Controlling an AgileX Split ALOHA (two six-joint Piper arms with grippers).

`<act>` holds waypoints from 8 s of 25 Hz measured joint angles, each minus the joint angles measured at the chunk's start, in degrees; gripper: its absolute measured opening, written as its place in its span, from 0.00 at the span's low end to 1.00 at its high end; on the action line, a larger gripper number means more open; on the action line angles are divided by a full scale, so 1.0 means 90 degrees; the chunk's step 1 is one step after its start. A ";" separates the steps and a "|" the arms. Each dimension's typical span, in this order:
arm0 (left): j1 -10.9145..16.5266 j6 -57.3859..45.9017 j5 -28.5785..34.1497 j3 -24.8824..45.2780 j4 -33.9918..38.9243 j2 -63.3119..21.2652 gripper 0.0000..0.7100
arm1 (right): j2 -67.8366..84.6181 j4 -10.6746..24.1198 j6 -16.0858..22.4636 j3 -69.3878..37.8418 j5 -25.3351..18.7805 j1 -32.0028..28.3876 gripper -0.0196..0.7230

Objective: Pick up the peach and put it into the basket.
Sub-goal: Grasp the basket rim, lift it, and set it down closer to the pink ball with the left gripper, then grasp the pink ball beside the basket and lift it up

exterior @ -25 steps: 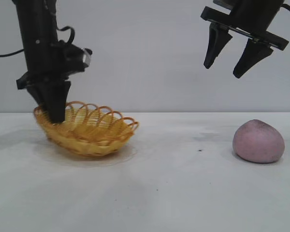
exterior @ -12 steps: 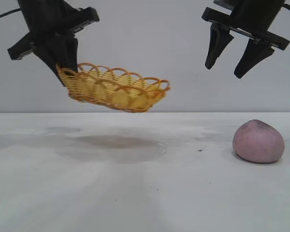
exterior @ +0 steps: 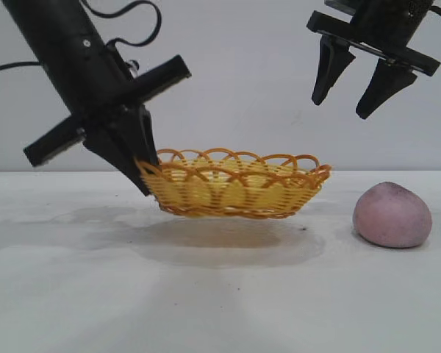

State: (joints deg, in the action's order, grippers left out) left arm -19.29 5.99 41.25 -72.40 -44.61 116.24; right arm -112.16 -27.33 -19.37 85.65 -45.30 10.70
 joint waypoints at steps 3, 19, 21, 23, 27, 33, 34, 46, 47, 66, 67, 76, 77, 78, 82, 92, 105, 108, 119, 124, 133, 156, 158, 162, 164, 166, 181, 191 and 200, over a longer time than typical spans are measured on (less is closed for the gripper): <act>0.0000 -0.0111 0.0000 0.0000 -0.0095 0.0148 0.00 | 0.0000 0.0000 -0.0039 0.0000 0.0000 0.0000 0.62; 0.0000 -0.0155 0.0053 0.0010 -0.0309 0.0337 0.23 | 0.0000 0.0000 -0.0101 0.0000 0.0000 0.0000 0.62; 0.0000 -0.0155 0.0053 0.0010 -0.0286 0.0337 0.32 | 0.0000 0.0000 -0.0101 0.0000 0.0000 0.0000 0.62; 0.0000 -0.0155 0.0053 0.0010 -0.0209 0.0337 0.41 | 0.0000 0.0000 -0.0101 0.0000 -0.0012 0.0000 0.62; 0.0000 -0.0155 0.0227 0.0010 0.0247 0.0337 0.60 | 0.0000 0.0000 -0.0101 0.0000 -0.0022 0.0000 0.62; 0.0000 -0.0155 0.0896 -0.0494 0.1438 0.0144 0.70 | 0.0000 0.0000 -0.0101 0.0000 -0.0022 0.0000 0.62; 0.0000 -0.0155 0.1043 -0.0641 0.1630 0.0131 0.70 | 0.0000 0.0000 -0.0101 0.0000 -0.0022 0.0000 0.62; 0.0000 -0.0155 0.2215 -0.2425 0.4144 0.0131 0.74 | 0.0000 0.0000 -0.0101 0.0000 -0.0187 0.0000 0.62; 0.0000 -0.0155 0.2295 -0.2504 0.4419 0.0131 0.74 | 0.0000 0.0000 -0.0101 0.0000 -0.0187 0.0000 0.62; 0.1561 -0.0474 0.3101 -0.2509 0.5561 0.0085 0.74 | 0.0000 0.0000 -0.0101 0.0000 -0.0187 0.0000 0.62; 0.1612 -0.0474 0.3101 -0.2444 0.5533 0.0029 0.74 | 0.0000 0.0000 -0.0101 0.0000 -0.0187 0.0000 0.62; 0.1652 -0.0474 0.3196 -0.1434 0.5391 -0.1294 0.74 | 0.0000 0.0000 -0.0101 0.0000 -0.0213 0.0000 0.62; 0.1652 -0.0474 0.3196 -0.1265 0.5344 -0.1478 0.74 | 0.0000 0.0000 -0.0101 0.0000 -0.0211 0.0000 0.62; 0.1652 -0.0474 0.3196 -0.1113 0.5264 -0.1709 0.74 | 0.0000 0.0000 -0.0101 0.0000 -0.0211 0.0000 0.62; 0.1652 -0.0474 0.3196 -0.0338 0.4957 -0.2712 0.74 | 0.0000 0.0000 -0.0105 0.0000 -0.0231 0.0000 0.62; 0.1652 -0.0474 0.3208 0.1826 0.4727 -0.5671 0.74 | 0.0000 0.0000 -0.0105 0.0000 -0.0406 0.0000 0.62; 0.1652 -0.0474 0.3194 0.3889 0.4465 -1.0431 0.74 | 0.0000 0.0000 -0.0105 0.0000 -0.0408 0.0000 0.62; 0.1652 -0.0474 0.2917 0.4197 0.4465 -1.1460 0.74 | 0.0000 0.0000 -0.0105 0.0000 -0.0553 0.0000 0.62; 0.1652 -0.0474 0.2566 0.4950 0.4570 -1.3021 0.74 | 0.0027 0.0132 -0.0105 0.0000 -0.0875 0.0000 0.62; 0.1652 -0.0474 0.2562 0.4961 0.4570 -1.3035 0.74 | 0.0360 0.0344 -0.0105 0.0000 -0.1073 0.0000 0.62; 0.1652 -0.0474 0.2556 0.4961 0.4570 -1.3035 0.74 | 0.0844 0.0582 -0.0105 0.0000 -0.2148 0.0000 0.54; 0.1652 -0.0474 0.2556 0.4961 0.4570 -1.3035 0.74 | 0.0167 0.2477 0.1898 0.0000 -0.2620 0.0931 0.40; 0.1652 -0.0474 0.2556 0.4961 0.4570 -1.3035 0.74 | 0.0036 0.2619 0.2012 0.0000 -0.2554 0.0973 0.40; 0.1652 -0.0474 0.2556 0.4961 0.4570 -1.3035 0.74 | -0.0237 0.2671 0.2069 0.0000 -0.2520 0.0973 0.40; 0.1652 -0.0474 0.2556 0.4961 0.4570 -1.3035 0.74 | -0.0358 0.2645 0.2069 0.0000 -0.2515 0.0973 0.40; 0.1652 -0.0474 0.2556 0.4961 0.4570 -1.3035 0.74 | -0.0483 0.2591 0.2069 0.0010 -0.2499 0.0973 0.40; 0.1652 -0.0474 0.2556 0.4961 0.4570 -1.3035 0.74 | -0.1047 0.2497 0.1977 0.0062 -0.2458 0.0973 0.03; 0.1652 -0.0474 0.2556 0.4961 0.4570 -1.3035 0.74 | -0.0091 0.2539 0.1949 0.0062 -0.2504 0.0973 0.03; 0.1652 -0.0474 0.2556 0.4961 0.4570 -1.3035 0.74 | 0.0462 0.2272 0.1938 0.0062 -0.2441 0.1279 0.03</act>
State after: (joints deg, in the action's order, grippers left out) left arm -4.42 1.72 64.26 -27.75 -3.48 -1.07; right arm -108.00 -6.88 -1.93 86.21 -67.27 22.21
